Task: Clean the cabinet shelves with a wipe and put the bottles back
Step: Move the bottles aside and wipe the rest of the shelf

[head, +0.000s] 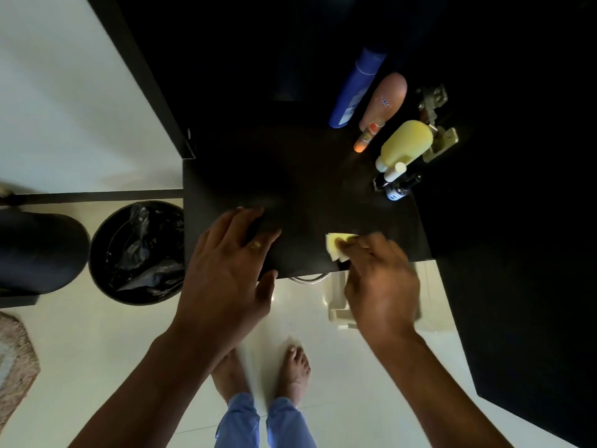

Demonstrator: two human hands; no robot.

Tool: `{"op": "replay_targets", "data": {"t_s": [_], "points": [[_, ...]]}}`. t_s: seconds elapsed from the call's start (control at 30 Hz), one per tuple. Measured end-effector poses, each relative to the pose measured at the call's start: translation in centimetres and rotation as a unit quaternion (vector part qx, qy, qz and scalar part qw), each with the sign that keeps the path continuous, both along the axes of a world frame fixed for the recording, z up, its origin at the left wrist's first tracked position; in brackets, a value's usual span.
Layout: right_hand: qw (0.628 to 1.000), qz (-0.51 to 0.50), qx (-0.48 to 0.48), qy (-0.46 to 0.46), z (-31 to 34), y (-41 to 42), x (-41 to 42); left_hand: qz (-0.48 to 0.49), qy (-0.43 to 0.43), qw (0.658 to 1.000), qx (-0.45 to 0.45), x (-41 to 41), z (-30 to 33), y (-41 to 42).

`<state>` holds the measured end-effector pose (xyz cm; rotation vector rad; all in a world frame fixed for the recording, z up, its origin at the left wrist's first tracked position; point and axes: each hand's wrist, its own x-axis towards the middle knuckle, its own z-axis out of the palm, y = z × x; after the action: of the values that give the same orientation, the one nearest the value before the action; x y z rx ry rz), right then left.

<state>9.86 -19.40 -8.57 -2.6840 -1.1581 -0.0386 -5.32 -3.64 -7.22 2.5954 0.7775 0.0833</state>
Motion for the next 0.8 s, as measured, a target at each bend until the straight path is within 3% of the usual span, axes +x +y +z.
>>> {"op": "replay_targets", "data": {"t_s": [0.2, 0.4, 0.63, 0.8], "points": [[0.990, -0.128, -0.052, 0.004, 0.8, -3.0, 4.5, -0.010, 0.010, 1.000, 0.004, 3.5, 0.0, -1.3], [0.988, -0.146, -0.046, -0.004, 0.7, -1.5, 4.5, -0.009, 0.015, 1.000, -0.002, 4.0, 0.0, -1.5], [0.999, 0.029, -0.022, 0.017, 0.3, 5.4, 1.8, 0.014, 0.015, 1.000, 0.015, 3.3, 0.4, -1.0], [0.997, 0.077, 0.013, 0.028, -0.1, 10.4, 1.5, 0.098, 0.046, 0.994, 0.008, 1.1, 0.9, 1.4]]}}
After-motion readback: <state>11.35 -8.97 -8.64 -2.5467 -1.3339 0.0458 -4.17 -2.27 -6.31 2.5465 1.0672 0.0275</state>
